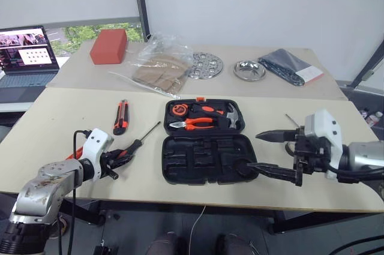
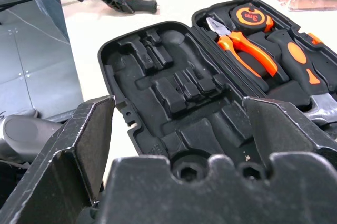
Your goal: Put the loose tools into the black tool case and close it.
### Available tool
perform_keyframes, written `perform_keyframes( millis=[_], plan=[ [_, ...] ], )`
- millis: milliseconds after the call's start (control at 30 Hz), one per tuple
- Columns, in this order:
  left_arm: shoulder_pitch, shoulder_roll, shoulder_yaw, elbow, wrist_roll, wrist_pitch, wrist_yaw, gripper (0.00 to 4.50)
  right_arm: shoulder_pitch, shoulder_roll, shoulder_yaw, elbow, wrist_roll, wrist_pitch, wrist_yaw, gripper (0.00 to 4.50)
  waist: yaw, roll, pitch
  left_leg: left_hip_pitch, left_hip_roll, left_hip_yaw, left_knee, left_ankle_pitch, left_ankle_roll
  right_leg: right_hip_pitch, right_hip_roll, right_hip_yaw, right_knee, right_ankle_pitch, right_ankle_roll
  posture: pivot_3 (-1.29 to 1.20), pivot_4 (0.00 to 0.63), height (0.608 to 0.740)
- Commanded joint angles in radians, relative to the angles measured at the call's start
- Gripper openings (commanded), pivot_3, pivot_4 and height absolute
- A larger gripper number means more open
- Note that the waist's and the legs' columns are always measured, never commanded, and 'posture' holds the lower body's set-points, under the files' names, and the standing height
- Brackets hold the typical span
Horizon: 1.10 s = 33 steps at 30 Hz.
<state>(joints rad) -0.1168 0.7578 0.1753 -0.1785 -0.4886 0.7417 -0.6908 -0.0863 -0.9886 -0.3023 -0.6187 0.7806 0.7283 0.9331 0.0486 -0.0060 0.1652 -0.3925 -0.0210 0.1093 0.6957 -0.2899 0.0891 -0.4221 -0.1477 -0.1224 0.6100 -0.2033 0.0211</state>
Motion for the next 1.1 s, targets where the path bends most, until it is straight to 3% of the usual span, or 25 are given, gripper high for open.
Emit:
perform_keyframes(
  millis=[33,167,267,333,433,567,833,1100],
  plan=[
    [-0.077,-0.007,0.112,-0.046,-0.121,0.047,-0.021,0.98,0.043,0.007,-0.064,-0.031,-0.007,-0.034,-0.004,4.50,0.000,-0.002,0.002,-0.001,0.000,0.000,0.000,0.000,0.000,-0.001,0.000,0.000,0.000,0.000,0.000,0.00,0.150,0.734],
    [-0.211,0.032,0.153,-0.081,-0.295,0.131,-0.130,0.98,0.082,0.021,-0.087,-0.024,-0.019,-0.049,-0.009,4.50,-0.001,-0.007,0.004,-0.002,0.001,-0.001,0.002,0.001,-0.001,-0.001,0.001,-0.001,0.001,0.001,-0.001,0.00,0.150,0.734],
    [-0.221,0.148,0.004,-0.128,-0.249,0.032,-0.399,0.98,0.080,0.029,-0.078,-0.015,-0.023,-0.058,-0.014,4.50,-0.012,-0.007,0.004,-0.002,0.000,-0.001,0.003,0.001,-0.001,0.000,0.002,-0.001,0.001,0.001,0.000,0.00,0.150,0.734],
    [-0.291,0.171,-0.135,-0.076,-0.150,-0.058,-0.494,0.98,0.071,0.037,-0.069,-0.004,-0.020,-0.059,-0.021,4.50,-0.014,-0.006,0.004,0.002,-0.001,0.004,0.001,0.001,-0.001,0.001,0.005,-0.002,0.001,0.001,0.000,0.00,0.150,0.734],
    [-0.467,0.119,-0.362,0.095,0.072,-0.217,-0.555,0.98,0.053,0.048,-0.050,0.004,-0.031,-0.064,-0.035,4.50,-0.005,-0.005,0.005,0.003,-0.002,0.006,0.000,0.001,-0.001,0.001,0.008,-0.001,0.001,0.000,0.002,0.00,0.150,0.734],
    [-0.626,0.008,-0.509,0.283,0.204,-0.313,-0.614,0.98,0.051,0.066,-0.031,0.010,-0.075,-0.087,-0.065,4.50,-0.005,-0.006,0.005,0.001,-0.001,0.006,0.001,0.001,-0.001,0.000,0.009,-0.001,0.000,0.001,0.002,0.00,0.150,0.734],
    [-0.758,-0.139,-0.590,0.538,0.358,-0.459,-0.645,0.98,0.075,0.077,-0.042,-0.008,-0.090,-0.082,-0.079,4.50,-0.015,-0.006,0.005,-0.005,0.001,0.005,0.005,0.007,0.010,-0.003,0.012,-0.001,0.000,0.005,-0.005,0.00,0.150,0.734],
    [-0.808,-0.195,-0.551,0.642,0.389,-0.485,-0.653,0.98,0.102,0.091,-0.057,-0.037,-0.078,-0.073,-0.108,4.50,-0.010,-0.007,0.005,-0.007,0.002,0.002,0.009,0.007,0.011,-0.003,0.010,-0.002,0.001,0.005,-0.005,0.00,0.150,0.734]
  ],
)
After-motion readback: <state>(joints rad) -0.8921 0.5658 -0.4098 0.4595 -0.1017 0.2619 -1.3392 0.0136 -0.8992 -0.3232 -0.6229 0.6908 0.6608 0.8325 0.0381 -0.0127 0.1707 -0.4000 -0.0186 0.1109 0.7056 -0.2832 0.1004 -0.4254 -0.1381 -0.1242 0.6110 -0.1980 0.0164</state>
